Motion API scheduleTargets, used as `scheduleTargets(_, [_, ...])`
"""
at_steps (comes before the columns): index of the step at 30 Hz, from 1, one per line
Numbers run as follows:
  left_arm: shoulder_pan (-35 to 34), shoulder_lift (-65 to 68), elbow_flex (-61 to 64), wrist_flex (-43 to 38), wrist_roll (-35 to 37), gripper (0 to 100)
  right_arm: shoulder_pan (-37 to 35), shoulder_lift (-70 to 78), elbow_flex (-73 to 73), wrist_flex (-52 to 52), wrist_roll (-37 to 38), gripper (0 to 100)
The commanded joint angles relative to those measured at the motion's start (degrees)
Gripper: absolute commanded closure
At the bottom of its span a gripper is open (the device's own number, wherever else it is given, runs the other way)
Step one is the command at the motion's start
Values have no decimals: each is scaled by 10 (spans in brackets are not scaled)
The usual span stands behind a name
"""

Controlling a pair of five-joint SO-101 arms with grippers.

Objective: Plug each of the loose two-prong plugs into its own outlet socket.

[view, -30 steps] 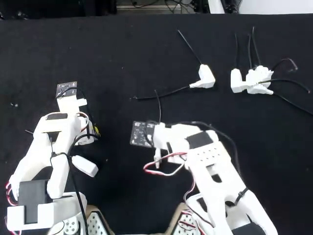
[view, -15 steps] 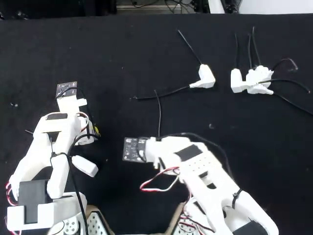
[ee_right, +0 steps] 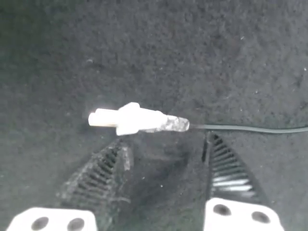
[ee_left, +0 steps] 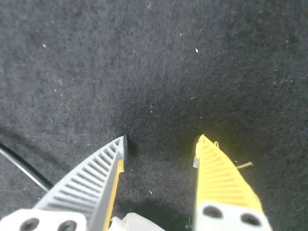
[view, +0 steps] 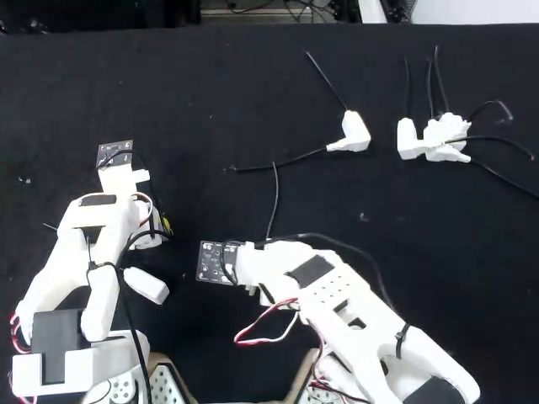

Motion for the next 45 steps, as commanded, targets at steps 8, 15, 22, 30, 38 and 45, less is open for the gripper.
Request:
scheduleTargets(8, [2, 0, 0, -7, 4, 770, -10, -7, -57, 5, 45, 760])
scheduleTargets(15, [2, 0, 0, -7, 4, 770, -7, -7, -54, 49, 170, 760])
scheduleTargets(22, [2, 0, 0, -7, 4, 770, -9, -7, -54, 15, 183, 760])
scheduleTargets(30, [2, 0, 0, -7, 4, 770, -11, -7, -53, 9, 185, 756])
scheduleTargets(38, [2, 0, 0, -7, 4, 770, -14, -7, 2, -51, 219, 770])
scheduleTargets(45, [1, 0, 0, -7, 4, 770, 14, -11, 12, -80, 218, 949])
